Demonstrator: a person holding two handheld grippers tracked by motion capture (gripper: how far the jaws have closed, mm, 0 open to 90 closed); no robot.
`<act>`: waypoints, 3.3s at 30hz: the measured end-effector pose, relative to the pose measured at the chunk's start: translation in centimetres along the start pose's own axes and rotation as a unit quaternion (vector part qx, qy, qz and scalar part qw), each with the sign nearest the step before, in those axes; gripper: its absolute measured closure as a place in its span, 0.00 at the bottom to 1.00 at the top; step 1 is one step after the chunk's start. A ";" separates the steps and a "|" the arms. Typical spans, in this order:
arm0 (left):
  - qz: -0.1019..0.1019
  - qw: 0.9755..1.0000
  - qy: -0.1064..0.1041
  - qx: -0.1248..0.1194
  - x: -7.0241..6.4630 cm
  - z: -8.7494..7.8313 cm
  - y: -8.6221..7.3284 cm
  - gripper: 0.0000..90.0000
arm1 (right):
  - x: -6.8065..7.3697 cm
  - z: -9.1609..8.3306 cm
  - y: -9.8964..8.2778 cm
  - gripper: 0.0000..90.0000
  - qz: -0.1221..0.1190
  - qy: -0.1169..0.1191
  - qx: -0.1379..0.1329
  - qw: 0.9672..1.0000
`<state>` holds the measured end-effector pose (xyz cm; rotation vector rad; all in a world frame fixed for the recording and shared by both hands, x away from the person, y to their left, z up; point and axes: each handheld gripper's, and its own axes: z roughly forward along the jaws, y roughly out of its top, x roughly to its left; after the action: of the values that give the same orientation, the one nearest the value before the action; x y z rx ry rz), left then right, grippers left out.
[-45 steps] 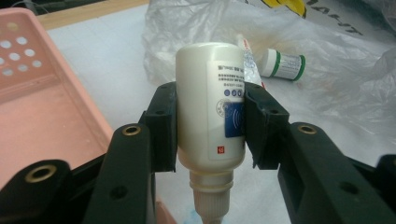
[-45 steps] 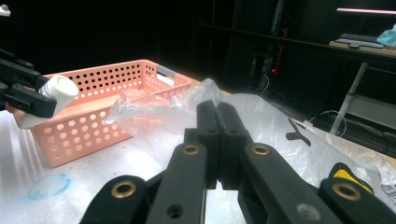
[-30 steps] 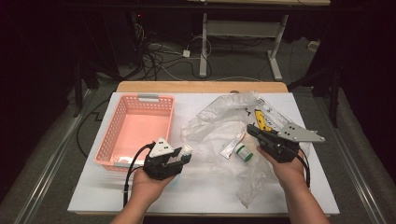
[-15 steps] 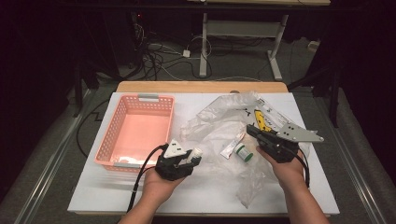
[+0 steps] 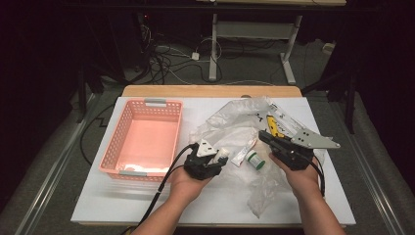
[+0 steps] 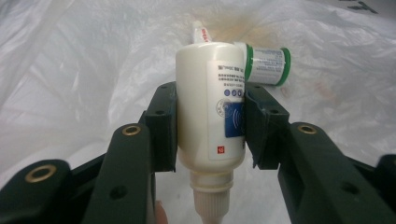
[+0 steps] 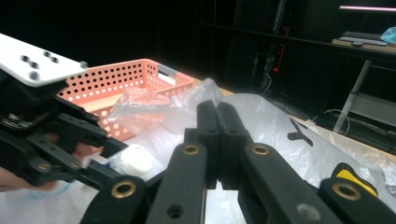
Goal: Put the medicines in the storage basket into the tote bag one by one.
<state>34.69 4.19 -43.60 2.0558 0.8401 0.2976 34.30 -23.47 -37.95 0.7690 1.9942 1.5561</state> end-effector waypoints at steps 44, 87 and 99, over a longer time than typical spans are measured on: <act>-0.011 0.999 0.039 0.019 0.9 10.8 3.9 0.50 | -0.7 0.0 -0.1 1.00 0.013 0.002 -0.008 1.000; -0.031 0.996 -0.028 0.073 -0.4 4.6 -2.8 0.25 | -0.6 0.3 -0.6 1.00 0.010 -0.009 0.008 1.000; -0.080 0.995 -0.016 0.054 -0.3 5.0 -2.4 0.44 | -0.5 0.0 -1.0 1.00 0.007 -0.007 0.015 1.000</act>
<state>35.85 1.74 -48.50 2.0712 1.0133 0.1334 34.53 -23.98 -38.95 0.8060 2.0102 1.5271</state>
